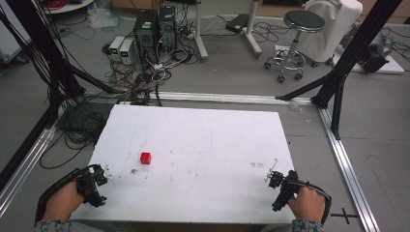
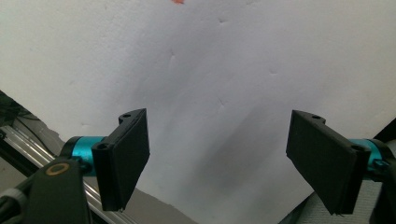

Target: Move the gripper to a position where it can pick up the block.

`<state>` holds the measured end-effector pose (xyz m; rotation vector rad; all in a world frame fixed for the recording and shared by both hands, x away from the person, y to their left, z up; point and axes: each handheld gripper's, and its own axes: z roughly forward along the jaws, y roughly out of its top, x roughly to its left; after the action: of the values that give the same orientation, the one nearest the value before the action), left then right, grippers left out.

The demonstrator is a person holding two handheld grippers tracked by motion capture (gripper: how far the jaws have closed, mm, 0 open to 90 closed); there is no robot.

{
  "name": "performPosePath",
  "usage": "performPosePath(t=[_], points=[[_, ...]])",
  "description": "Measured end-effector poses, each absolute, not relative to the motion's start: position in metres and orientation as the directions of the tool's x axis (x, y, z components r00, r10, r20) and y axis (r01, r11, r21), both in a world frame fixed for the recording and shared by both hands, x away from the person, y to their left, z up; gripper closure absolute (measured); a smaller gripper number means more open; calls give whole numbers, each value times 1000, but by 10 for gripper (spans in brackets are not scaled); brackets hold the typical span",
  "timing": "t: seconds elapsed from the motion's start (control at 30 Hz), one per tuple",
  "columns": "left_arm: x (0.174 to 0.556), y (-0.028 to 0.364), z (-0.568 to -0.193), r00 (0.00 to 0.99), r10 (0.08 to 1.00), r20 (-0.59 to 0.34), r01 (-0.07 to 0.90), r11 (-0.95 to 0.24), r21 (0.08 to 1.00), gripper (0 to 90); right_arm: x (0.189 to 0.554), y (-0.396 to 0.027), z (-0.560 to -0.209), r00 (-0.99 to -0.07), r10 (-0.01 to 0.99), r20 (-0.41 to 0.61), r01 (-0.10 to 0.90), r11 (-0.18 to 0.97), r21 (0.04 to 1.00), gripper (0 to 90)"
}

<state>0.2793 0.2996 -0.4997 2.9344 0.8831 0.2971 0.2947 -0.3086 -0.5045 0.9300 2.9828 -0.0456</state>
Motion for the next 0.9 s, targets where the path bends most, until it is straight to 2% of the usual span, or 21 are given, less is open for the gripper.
performPosePath(t=[0.9], points=[[280, 301, -498, 822, 548, 153, 534, -836, 125, 217, 294, -308, -504, -821, 570, -14, 570, 821, -18, 11]])
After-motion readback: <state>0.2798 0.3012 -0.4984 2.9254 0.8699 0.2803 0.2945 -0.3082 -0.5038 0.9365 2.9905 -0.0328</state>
